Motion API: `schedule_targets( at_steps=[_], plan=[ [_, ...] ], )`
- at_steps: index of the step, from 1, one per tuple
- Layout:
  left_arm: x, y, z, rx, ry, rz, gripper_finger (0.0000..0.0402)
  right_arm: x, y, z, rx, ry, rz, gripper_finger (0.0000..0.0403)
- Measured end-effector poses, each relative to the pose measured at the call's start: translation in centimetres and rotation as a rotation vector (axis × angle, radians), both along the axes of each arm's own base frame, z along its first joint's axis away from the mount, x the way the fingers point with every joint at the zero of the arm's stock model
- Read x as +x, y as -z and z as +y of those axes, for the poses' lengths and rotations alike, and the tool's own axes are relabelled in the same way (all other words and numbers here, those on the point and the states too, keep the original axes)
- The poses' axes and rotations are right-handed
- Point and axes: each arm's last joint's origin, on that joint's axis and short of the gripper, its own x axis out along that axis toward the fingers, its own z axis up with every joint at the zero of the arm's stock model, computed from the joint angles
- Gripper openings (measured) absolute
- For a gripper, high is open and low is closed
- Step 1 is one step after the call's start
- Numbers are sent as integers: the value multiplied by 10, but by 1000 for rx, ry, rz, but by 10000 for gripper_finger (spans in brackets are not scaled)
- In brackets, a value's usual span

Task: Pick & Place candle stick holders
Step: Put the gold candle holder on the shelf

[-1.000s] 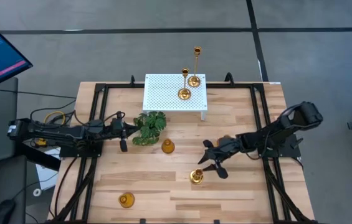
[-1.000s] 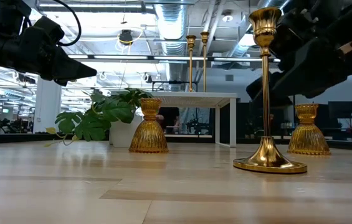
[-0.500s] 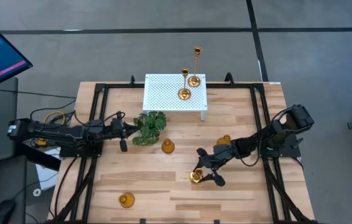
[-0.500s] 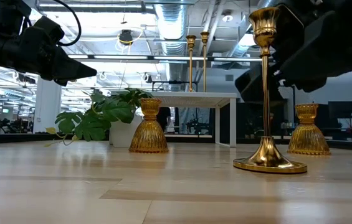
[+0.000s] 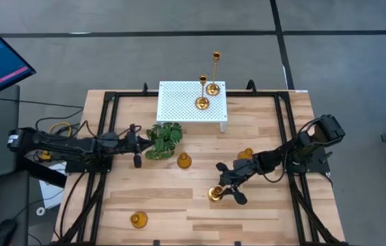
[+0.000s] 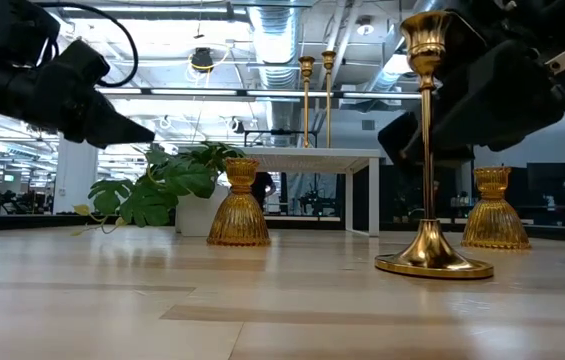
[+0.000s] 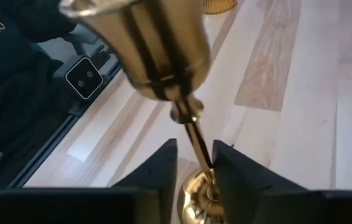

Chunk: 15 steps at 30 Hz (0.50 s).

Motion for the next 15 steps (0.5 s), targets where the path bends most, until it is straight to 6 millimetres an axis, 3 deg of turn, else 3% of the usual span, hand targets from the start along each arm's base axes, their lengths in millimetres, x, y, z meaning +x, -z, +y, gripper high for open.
schedule_targets(
  at_steps=[10,15],
  plan=[
    [2,4,0,0,1,33,6,0,-2,-1,2,3,-14,11],
    [2,3,0,0,0,31,6,1,-13,-10,9,33,-41,13]
  ],
)
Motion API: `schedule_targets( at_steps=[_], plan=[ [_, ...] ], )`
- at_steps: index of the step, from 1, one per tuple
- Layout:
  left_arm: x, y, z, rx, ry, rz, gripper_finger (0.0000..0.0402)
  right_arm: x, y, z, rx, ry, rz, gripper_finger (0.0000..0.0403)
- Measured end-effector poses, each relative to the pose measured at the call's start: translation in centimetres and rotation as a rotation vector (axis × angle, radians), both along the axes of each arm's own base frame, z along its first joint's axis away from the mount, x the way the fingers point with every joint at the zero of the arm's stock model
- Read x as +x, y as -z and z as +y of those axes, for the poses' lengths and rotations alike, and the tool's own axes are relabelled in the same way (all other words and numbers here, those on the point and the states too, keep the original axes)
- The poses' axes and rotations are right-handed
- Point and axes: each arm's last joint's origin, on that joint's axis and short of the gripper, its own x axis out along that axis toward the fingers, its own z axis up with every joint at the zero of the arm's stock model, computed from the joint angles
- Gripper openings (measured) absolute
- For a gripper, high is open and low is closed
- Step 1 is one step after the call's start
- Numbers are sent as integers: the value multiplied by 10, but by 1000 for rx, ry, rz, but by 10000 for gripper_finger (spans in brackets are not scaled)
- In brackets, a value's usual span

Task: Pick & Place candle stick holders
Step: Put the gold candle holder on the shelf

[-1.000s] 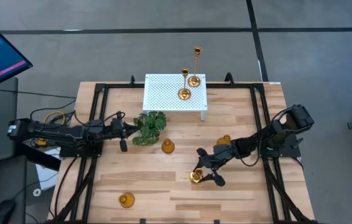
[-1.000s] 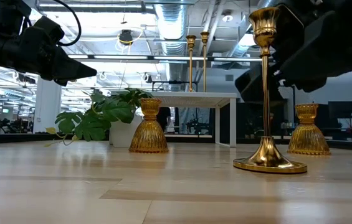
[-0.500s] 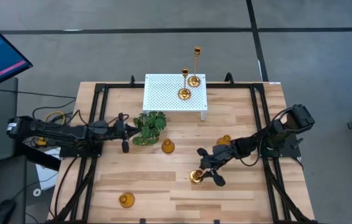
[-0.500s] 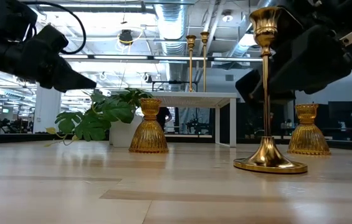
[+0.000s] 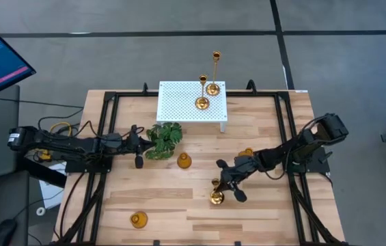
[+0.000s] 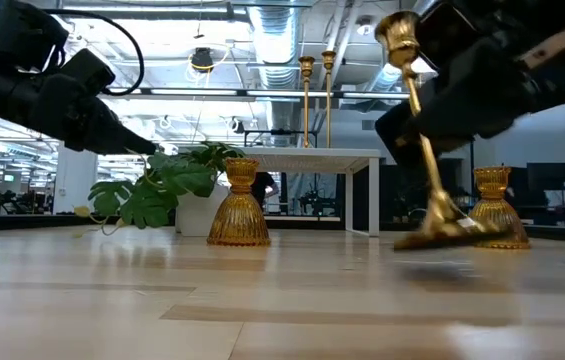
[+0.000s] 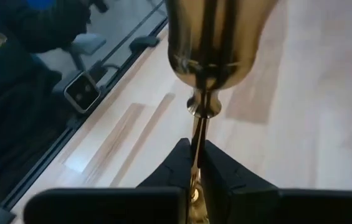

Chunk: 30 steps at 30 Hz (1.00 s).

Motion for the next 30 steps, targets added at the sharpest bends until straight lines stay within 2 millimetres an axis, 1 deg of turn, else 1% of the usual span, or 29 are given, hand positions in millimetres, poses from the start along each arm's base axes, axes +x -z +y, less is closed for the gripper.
schedule_targets(
  at_steps=[6,9,15,18,21,26,30],
  plan=[
    [0,0,0,-46,-4,-12,6,-4,-30,-22,-57,35,-115,5],
    [0,0,0,-62,-6,-17,6,-10,-47,-37,-54,89,-137,8],
    [0,-1,0,-123,-11,-39,6,-24,-74,-66,-51,198,-185,4],
    [0,-2,0,-124,-7,-55,6,-26,-88,-80,-41,262,-174,5],
    [0,-3,0,-124,-4,-63,6,-23,-103,-93,-56,310,-158,3],
    [0,-3,0,-124,-3,-66,6,-14,-121,-114,-125,361,-142,3],
    [0,-3,0,-124,-3,-66,6,-10,-127,-134,-157,425,-123,3]
  ],
)
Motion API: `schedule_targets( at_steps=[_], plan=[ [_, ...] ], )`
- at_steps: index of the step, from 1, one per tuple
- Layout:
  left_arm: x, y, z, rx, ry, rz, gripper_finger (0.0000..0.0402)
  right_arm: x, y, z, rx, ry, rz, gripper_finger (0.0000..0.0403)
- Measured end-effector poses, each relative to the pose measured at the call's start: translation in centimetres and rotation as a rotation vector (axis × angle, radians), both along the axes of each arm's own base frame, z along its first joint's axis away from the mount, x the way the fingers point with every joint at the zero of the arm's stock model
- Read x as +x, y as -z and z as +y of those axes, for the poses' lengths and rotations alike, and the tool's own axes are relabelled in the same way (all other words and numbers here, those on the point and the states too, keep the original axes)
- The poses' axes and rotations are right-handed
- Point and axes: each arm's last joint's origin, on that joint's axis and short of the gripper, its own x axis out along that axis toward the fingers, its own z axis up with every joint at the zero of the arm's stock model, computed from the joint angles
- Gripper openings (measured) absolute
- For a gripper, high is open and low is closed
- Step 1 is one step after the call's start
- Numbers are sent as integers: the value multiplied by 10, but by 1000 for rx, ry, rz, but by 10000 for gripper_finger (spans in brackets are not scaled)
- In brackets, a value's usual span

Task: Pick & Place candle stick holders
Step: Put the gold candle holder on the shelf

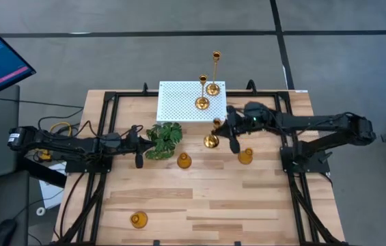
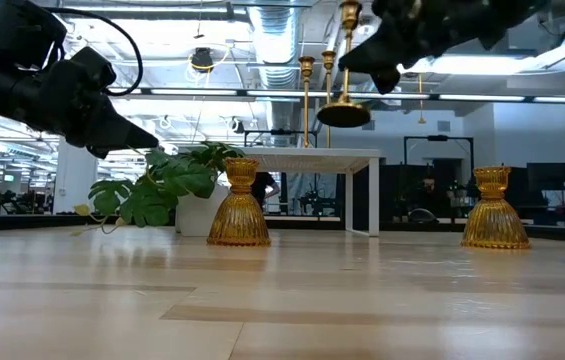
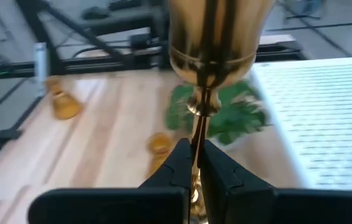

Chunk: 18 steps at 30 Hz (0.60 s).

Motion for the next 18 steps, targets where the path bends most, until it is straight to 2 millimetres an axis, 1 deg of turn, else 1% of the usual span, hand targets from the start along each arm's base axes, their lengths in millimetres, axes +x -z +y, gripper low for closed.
schedule_targets(
  at_steps=[3,11,16,18],
  plan=[
    [0,0,0,0,-1,0,6,1,-5,-17,-2,58,-2,3],
    [0,0,0,0,0,-1,6,-11,-10,-56,-3,216,-16,2],
    [0,-1,0,1,0,-5,6,-18,-9,-74,18,297,-19,2],
    [0,-1,0,28,1,0,6,-21,-8,-79,18,325,-15,1]
  ],
)
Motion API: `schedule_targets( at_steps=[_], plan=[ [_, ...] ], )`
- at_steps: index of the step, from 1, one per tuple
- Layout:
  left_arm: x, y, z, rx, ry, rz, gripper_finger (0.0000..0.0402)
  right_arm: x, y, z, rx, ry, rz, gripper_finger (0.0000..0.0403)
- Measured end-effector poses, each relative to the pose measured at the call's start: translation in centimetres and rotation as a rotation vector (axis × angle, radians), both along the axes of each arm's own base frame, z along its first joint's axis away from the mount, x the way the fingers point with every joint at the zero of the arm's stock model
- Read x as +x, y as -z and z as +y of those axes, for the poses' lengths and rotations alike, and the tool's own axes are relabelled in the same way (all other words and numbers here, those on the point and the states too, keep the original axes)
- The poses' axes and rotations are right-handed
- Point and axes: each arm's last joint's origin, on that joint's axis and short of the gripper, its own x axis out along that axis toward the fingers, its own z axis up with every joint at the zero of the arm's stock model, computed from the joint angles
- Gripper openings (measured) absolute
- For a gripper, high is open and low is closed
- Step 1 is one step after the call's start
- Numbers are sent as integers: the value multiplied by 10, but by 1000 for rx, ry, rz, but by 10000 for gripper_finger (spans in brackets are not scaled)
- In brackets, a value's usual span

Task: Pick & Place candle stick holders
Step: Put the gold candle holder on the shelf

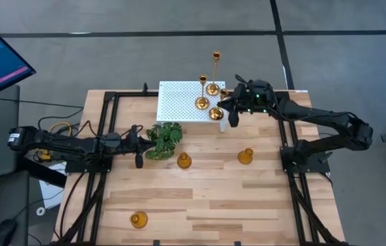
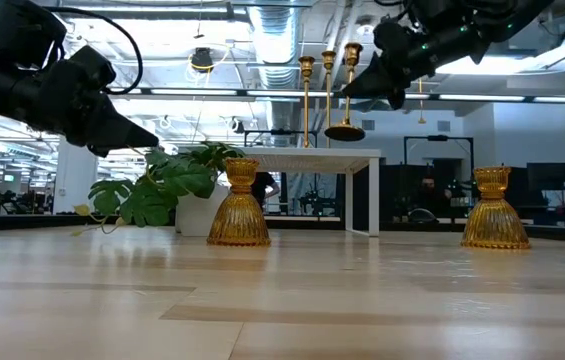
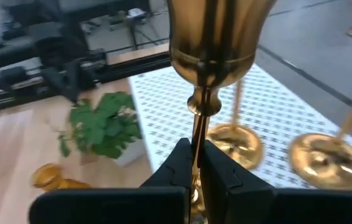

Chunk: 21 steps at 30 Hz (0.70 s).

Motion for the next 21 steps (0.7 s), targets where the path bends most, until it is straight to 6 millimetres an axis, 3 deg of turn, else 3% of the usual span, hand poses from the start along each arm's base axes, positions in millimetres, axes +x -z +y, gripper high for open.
schedule_targets(
  at_steps=[12,21],
  plan=[
    [0,0,0,82,-3,19,6,-7,0,-13,0,103,-1,1],
    [0,-2,1,84,-42,5,6,6,9,-21,42,157,42,1]
  ],
)
